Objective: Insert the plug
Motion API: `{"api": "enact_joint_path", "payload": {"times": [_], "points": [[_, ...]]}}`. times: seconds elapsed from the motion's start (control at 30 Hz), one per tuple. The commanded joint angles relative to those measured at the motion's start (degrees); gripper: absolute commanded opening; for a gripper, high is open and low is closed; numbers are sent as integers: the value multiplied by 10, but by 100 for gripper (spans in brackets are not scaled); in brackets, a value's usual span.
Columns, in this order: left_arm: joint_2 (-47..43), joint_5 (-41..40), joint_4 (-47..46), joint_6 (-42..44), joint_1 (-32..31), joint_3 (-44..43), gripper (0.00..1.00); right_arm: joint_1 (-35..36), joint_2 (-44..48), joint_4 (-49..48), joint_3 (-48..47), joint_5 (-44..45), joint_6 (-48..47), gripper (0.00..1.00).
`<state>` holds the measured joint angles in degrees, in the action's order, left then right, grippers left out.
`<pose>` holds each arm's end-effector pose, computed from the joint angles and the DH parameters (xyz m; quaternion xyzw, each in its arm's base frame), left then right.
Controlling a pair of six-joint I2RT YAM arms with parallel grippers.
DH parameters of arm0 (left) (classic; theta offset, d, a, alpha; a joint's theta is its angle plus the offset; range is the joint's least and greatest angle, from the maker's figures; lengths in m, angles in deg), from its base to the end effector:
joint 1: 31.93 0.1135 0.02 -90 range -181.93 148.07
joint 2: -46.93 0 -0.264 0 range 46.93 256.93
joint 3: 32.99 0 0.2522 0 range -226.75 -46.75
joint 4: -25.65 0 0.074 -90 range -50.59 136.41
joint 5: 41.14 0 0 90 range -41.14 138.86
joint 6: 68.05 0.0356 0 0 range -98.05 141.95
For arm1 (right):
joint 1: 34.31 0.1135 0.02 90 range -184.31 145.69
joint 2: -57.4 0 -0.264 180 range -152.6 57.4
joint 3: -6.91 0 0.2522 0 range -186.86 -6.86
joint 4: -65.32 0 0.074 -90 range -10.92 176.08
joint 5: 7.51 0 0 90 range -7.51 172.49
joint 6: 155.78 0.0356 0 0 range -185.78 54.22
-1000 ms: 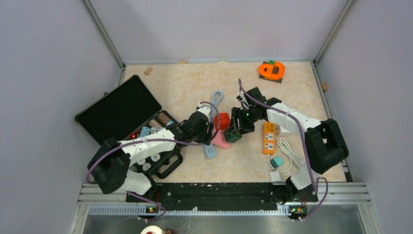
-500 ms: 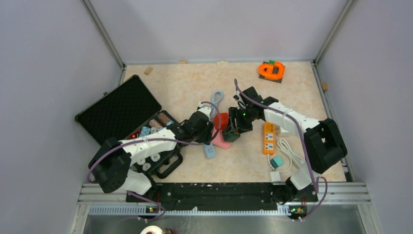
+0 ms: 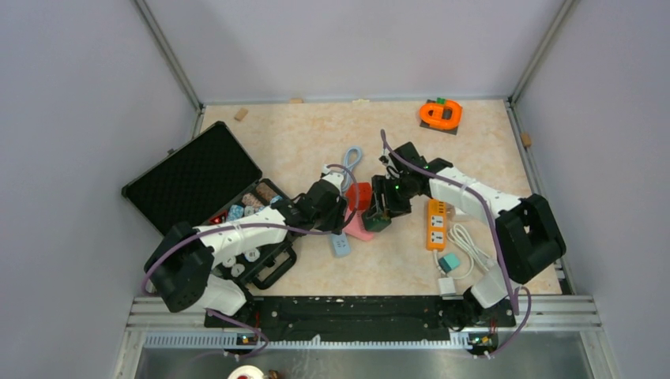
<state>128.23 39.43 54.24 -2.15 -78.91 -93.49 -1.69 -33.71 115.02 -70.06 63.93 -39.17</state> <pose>0.2000 -0.2057 0.2021 0.1574 0.9218 -0.1383 0.3262 0.2610 0.1805 0.2191 -0.0868 0.9581 0.2469 0.1166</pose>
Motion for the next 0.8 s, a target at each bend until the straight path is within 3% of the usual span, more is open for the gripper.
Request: {"api": "enact_joint_path", "payload": {"times": [0.0, 0.77], "points": [[21, -29, -2, 2, 3, -13, 62, 10, 28, 20, 8, 7, 0, 0], [31, -25, 5, 4, 3, -20, 60, 10, -26, -27, 5, 11, 13, 0]]}}
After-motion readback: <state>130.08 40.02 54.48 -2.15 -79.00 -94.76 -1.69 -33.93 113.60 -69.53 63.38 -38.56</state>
